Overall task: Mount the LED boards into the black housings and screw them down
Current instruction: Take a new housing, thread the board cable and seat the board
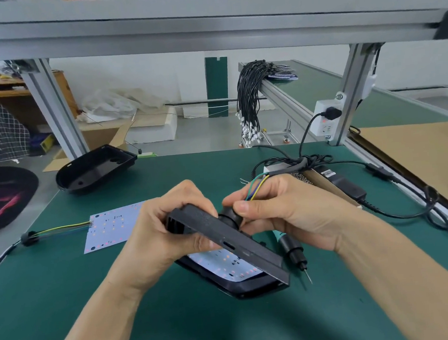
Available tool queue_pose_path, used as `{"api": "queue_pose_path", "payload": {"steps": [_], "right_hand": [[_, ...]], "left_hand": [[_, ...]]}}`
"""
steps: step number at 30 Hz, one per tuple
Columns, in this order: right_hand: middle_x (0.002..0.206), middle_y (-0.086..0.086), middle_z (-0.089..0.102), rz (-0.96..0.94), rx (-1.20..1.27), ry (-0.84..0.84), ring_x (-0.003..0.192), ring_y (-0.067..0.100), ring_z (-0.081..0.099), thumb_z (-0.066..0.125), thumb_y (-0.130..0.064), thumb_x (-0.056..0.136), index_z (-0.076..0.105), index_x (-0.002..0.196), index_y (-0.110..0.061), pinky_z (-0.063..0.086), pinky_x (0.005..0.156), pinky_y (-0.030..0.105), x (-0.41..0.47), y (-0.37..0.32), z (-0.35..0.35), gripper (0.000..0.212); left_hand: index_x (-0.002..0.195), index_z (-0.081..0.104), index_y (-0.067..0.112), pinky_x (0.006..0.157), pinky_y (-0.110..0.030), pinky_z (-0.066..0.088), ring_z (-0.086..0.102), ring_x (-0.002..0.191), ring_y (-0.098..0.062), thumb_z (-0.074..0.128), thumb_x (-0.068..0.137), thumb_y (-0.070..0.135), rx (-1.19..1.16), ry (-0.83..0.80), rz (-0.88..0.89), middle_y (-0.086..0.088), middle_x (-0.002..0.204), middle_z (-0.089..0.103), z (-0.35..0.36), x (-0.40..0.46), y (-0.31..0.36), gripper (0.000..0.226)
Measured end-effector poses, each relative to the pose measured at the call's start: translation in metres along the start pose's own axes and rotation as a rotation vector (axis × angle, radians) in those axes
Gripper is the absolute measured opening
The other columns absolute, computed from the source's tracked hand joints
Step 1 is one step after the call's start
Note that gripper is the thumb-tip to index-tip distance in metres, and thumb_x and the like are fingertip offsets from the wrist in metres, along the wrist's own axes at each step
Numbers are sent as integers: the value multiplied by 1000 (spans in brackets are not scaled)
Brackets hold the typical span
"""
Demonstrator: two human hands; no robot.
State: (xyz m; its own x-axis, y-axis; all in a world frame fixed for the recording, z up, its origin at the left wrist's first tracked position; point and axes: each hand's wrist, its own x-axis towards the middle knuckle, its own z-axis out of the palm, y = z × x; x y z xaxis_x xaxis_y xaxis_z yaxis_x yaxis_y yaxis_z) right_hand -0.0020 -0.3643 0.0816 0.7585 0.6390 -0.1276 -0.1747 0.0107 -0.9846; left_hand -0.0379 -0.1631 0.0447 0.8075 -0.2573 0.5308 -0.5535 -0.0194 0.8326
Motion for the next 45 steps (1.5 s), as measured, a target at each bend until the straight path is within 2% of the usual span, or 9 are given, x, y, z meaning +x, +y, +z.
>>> {"api": "queue_pose_path", "payload": {"steps": [12, 16, 19, 22, 24, 28, 36, 41, 45], "right_hand": [[82, -4, 74, -57, -50, 31, 73, 5, 68, 71, -22, 65, 79, 79, -19, 53, 68, 15, 0, 4, 9, 16], [73, -7, 71, 2, 30, 31, 64, 3, 65, 72, -23, 64, 76, 78, -20, 53, 66, 14, 4, 4, 14, 15], [58, -8, 62, 49, 85, 91, 50, 4, 57, 74, -28, 62, 58, 77, -16, 46, 51, 15, 6, 7, 20, 25], [55, -6, 56, -36, -102, 254, 53, 10, 47, 78, -45, 57, 58, 64, -18, 38, 56, 21, 7, 17, 26, 35], [64, -5, 64, -289, -151, 370, 62, 10, 56, 80, -37, 70, 69, 66, -18, 46, 64, 22, 6, 23, 26, 23], [98, -9, 72, -542, -278, 264, 100, 8, 64, 58, -30, 90, 76, 91, -23, 44, 86, 14, -2, 29, 25, 20], [103, -6, 70, -518, -176, 150, 106, 11, 62, 49, -23, 93, 76, 95, -17, 41, 93, 17, 8, 34, 19, 27], [133, 4, 58, -429, 83, -102, 130, 19, 48, 65, -38, 81, 53, 133, -14, 37, 106, 28, 16, 38, 19, 58], [129, -5, 61, -362, -48, -64, 119, 14, 58, 74, -7, 72, 49, 134, -22, 47, 97, 28, 23, 46, 23, 69]], "left_hand": [[72, 64, 16, 62, -14, 39, 48, 63, -10, 84, 62, 44, 6, 88, 16, 6, 71, 53, 2, -4, -2, 36], [75, 64, 20, 73, -19, 43, 53, 77, -14, 82, 64, 47, 38, 106, 32, 4, 86, 56, 3, -5, -2, 34], [76, 65, 20, 80, -24, 50, 63, 90, -17, 85, 63, 35, -60, 114, 4, 4, 99, 68, 0, -8, -1, 28], [74, 65, 17, 78, -23, 52, 67, 88, -16, 81, 61, 17, -89, 156, -29, 3, 95, 72, -3, -9, -1, 20], [74, 66, 17, 79, -25, 52, 66, 88, -18, 84, 61, 17, -95, 177, -48, 1, 95, 72, -6, -9, -3, 23], [73, 66, 17, 80, -24, 51, 66, 88, -18, 84, 56, 25, -91, 217, -61, 0, 93, 71, -7, -7, -4, 26], [72, 68, 18, 72, -22, 51, 65, 78, -16, 86, 55, 15, -60, 286, 0, 3, 83, 71, 0, -5, -8, 25], [71, 72, 17, 69, -18, 51, 65, 73, -13, 80, 47, 14, -204, 484, -189, 1, 76, 71, -17, -3, -12, 26], [72, 71, 15, 62, -22, 53, 65, 65, -17, 80, 51, 18, -281, 490, -331, -5, 73, 70, -15, -2, -12, 22]]}}
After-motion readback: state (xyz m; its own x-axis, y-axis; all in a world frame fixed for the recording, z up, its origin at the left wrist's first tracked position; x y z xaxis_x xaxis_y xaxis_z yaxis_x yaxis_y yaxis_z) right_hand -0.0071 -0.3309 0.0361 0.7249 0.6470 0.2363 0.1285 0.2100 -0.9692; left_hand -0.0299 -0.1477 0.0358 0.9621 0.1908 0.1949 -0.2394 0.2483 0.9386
